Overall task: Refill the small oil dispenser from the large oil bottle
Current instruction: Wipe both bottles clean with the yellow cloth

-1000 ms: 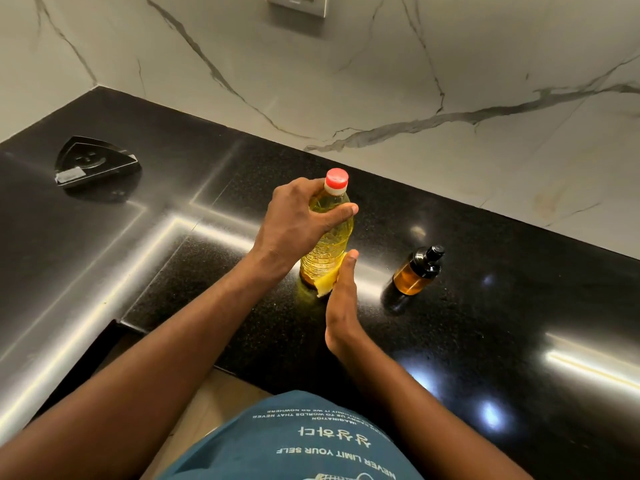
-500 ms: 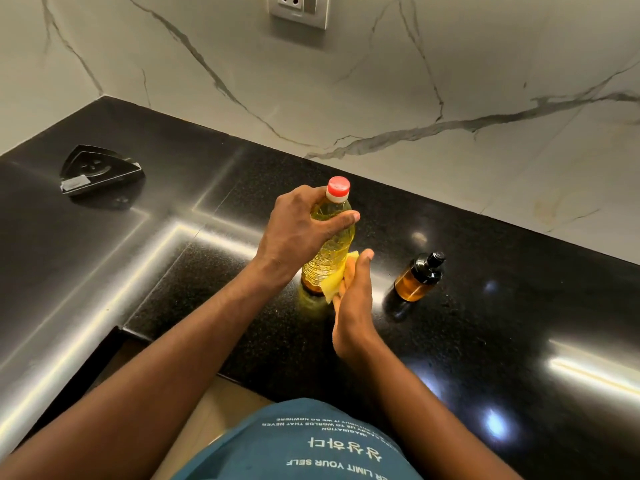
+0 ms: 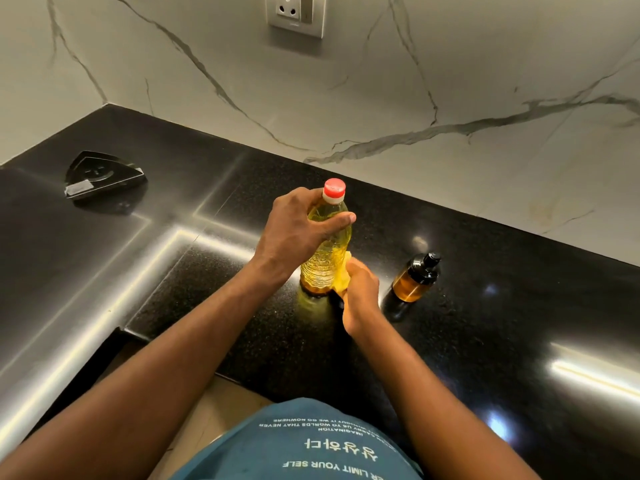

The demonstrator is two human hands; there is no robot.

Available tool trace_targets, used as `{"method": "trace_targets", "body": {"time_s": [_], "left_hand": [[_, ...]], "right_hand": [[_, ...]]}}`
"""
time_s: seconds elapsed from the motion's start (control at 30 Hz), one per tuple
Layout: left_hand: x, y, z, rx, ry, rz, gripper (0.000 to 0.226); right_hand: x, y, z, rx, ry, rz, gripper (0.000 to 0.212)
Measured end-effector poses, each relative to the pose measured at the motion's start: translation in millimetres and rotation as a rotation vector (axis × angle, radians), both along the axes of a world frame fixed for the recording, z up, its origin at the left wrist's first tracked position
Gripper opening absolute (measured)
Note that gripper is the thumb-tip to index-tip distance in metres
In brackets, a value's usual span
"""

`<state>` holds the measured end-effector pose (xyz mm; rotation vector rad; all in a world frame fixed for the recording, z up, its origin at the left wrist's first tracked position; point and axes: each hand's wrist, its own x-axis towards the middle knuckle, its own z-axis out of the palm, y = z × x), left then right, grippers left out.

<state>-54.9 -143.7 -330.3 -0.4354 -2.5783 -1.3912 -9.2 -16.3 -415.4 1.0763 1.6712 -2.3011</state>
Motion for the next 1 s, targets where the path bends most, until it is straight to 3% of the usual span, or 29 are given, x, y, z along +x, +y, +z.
{"method": "trace_targets", "body": {"time_s": [0.13,0.27,0.43,0.6,0.7,0.83,1.0], "left_hand": [[-4.1,-2.3,4.2,-0.006,-0.051,-0.046,0.038],[-21.7,-15.3,21.4,0.012,-0.266,-0.211,0.029],[-29.8,-20.6,43.8,0.048,-0.423,-0.362,0.052],[-21.1,-11.2,23.7,0.087,-0.315,-0.103,0.057],[-14.0,-4.5,16.6,0.037,-0.167,-0.018,0.046],[-11.2,0.5,14.9,0.023,-0.091,-0.002,0.038],[-13.9,-2.5,13.9,-0.007,-0.105,-0.016,0.038]], "right_hand": [[-0.1,7.7,-7.9,0.013,-0.094,0.009,0.026],[6.6,17.4,-6.1,0.0,-0.097,0.017,0.025],[7.7,18.9,-1.8,0.007,-0.024,-0.027,0.024],[3.6,7.7,6.5,0.06,0.119,0.003,0.025],[16.8,-12.0,2.0,0.113,0.238,0.091,0.033],[38.2,-38.9,-3.7,0.141,0.327,0.175,0.072],[12.0,-16.4,10.1,0.07,0.391,0.12,0.048]]}}
